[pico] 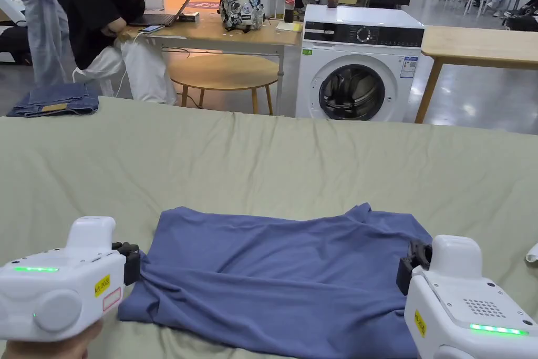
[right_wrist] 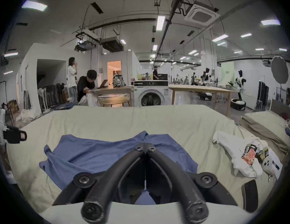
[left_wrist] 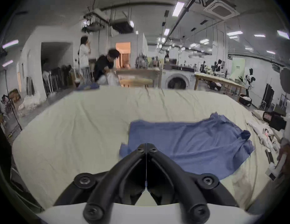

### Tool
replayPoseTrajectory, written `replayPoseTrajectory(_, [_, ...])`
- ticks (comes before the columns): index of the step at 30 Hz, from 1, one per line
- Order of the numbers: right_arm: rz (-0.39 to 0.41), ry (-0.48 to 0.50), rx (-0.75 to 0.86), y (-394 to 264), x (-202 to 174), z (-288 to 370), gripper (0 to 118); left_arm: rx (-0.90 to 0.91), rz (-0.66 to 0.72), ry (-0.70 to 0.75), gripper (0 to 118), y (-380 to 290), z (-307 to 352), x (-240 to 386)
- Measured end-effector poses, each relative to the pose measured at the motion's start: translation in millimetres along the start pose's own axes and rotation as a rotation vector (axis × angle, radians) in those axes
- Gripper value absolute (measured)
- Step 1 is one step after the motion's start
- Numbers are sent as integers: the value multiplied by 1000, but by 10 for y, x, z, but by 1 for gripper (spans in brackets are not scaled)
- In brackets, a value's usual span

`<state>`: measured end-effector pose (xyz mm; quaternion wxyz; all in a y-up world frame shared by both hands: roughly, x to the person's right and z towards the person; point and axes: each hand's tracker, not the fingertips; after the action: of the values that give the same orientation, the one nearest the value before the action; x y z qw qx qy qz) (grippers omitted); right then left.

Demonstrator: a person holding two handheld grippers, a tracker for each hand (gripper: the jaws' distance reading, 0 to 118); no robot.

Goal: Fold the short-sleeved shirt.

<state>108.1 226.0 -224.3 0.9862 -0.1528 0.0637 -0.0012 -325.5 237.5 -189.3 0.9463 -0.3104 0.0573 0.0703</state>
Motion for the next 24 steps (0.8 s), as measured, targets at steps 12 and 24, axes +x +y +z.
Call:
replayPoseTrajectory(12, [25,-18,-95,-276,148,-95,0,-499,160,-18,75,44,-896,-308])
replayPoseTrajectory(24, [46,-18,-149,-427,230,-97,0,-513,-38,118,60,-236,-972,-82])
